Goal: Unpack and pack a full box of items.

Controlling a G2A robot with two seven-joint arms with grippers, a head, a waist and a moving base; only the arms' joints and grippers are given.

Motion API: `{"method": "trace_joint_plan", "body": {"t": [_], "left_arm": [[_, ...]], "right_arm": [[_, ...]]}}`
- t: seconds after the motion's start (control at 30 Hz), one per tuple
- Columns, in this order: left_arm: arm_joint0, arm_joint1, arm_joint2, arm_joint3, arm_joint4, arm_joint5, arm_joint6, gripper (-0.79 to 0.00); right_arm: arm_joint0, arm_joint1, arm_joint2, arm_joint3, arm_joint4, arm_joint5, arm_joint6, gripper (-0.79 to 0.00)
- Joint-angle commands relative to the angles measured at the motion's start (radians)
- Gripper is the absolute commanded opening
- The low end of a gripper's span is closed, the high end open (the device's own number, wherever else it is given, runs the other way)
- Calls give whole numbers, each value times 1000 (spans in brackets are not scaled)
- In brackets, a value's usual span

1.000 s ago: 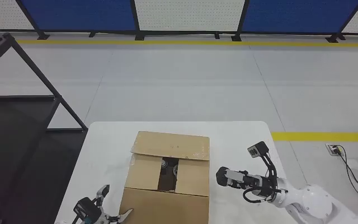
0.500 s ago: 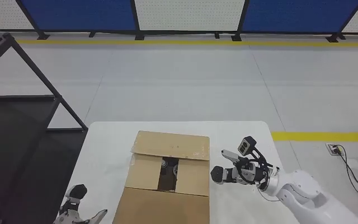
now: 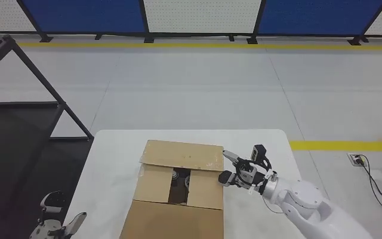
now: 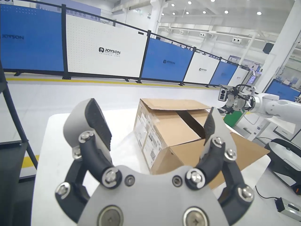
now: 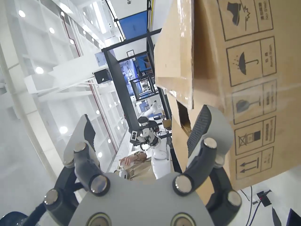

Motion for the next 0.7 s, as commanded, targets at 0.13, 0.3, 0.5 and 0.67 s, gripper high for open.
{"method": "trace_joint_plan", "body": {"t": [0.13, 0.3, 0.5, 0.67], "left_arm": [[0, 0, 0, 0, 0, 0, 0, 0], [0, 0, 0, 0, 0, 0, 0, 0], [0, 0, 0, 0, 0, 0, 0, 0], [0, 0, 0, 0, 0, 0, 0, 0]], "right_arm": [[12, -29, 4, 31, 28, 8, -30, 0], [3, -50, 30, 46, 126, -41, 23, 0], [25, -81, 47, 100, 220, -67, 61, 0], [70, -109, 36, 103, 187, -61, 6, 0]]}}
